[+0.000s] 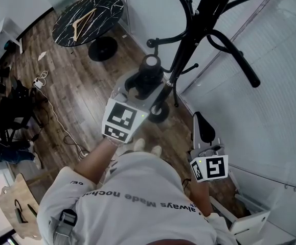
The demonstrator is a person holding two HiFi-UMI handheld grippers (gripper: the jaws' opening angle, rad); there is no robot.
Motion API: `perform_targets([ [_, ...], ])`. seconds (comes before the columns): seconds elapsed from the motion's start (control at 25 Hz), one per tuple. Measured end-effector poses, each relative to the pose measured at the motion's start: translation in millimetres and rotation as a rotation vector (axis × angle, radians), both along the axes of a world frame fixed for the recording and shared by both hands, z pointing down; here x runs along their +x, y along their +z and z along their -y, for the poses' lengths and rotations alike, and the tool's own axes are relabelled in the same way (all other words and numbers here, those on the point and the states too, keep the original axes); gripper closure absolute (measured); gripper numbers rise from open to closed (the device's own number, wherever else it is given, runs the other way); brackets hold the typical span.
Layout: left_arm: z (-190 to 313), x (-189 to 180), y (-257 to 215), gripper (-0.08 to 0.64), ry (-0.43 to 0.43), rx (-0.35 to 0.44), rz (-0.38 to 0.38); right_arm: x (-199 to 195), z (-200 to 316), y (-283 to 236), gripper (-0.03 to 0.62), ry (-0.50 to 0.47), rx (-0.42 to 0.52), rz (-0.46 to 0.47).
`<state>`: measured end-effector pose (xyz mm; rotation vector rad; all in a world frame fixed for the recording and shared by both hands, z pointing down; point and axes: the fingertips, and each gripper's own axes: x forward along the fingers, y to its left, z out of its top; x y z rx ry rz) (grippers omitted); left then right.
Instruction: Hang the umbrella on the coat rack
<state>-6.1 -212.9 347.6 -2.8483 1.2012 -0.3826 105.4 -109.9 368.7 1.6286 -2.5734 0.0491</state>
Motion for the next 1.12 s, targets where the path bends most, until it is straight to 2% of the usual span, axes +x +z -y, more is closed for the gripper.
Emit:
perform_targets([
  [0.4,2,26,24,0.31,0.048,-0.056,0.048,9,-1,3,0.591,0.007,-0.014,0.005],
  [0.68,10,37,52,0.31,0.076,-0.117,0.06,16,-1,7,0.591,0.017,-0.022,0.011],
  [0.84,20,39,66,0.308,0.079,-0.147,0.042,19,2,9,0.591,0.022,-0.029,0.014],
  [1.12,42,37,82,0.302,0.082,-0.117,0.029,21,5,10,0.591,0.025,-0.03,0.018],
])
